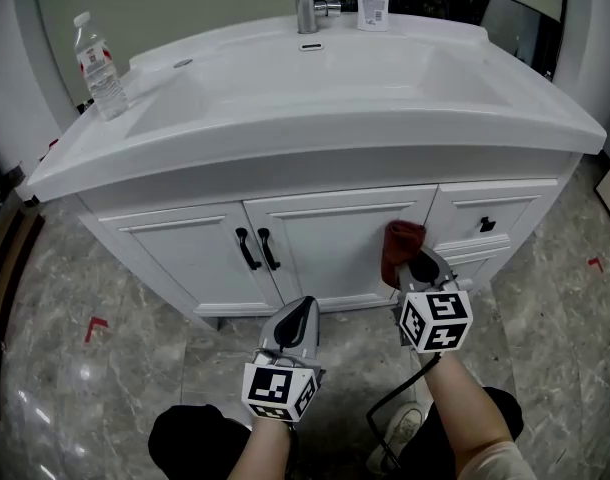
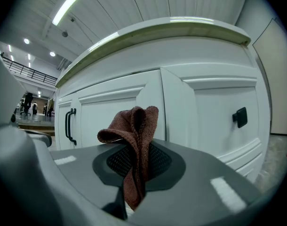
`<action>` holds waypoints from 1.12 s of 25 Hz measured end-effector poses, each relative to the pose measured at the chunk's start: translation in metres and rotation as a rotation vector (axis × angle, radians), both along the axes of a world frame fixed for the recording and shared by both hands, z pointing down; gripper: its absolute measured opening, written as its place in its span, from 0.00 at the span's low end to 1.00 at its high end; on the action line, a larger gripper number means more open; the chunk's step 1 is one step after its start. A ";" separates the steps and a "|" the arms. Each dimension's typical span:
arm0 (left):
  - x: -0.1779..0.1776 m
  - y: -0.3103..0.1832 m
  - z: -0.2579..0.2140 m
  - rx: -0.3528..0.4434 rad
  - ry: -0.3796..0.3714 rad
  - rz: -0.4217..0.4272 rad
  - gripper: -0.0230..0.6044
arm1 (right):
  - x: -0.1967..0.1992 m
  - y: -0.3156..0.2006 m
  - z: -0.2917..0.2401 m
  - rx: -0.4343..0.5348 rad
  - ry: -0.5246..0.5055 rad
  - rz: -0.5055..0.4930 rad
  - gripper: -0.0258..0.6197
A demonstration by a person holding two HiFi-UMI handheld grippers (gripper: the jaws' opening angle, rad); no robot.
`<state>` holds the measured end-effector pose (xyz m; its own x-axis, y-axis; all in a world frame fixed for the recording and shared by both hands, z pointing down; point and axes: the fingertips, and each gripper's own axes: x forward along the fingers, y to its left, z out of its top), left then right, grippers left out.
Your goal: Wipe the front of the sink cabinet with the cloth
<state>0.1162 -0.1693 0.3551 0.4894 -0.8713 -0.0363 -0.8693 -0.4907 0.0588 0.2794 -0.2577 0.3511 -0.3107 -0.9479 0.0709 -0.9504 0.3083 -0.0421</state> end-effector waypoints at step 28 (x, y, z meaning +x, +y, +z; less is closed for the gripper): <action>-0.119 0.003 0.053 -0.062 -0.022 -0.152 0.04 | -0.208 0.008 0.079 -0.092 -0.009 -0.304 0.16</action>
<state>-0.0032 -0.1662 0.4085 0.3518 -0.9356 0.0293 -0.9347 -0.3494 0.0653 0.0714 -0.2501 0.4300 -0.5801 -0.8009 0.1483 -0.8145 0.5730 -0.0909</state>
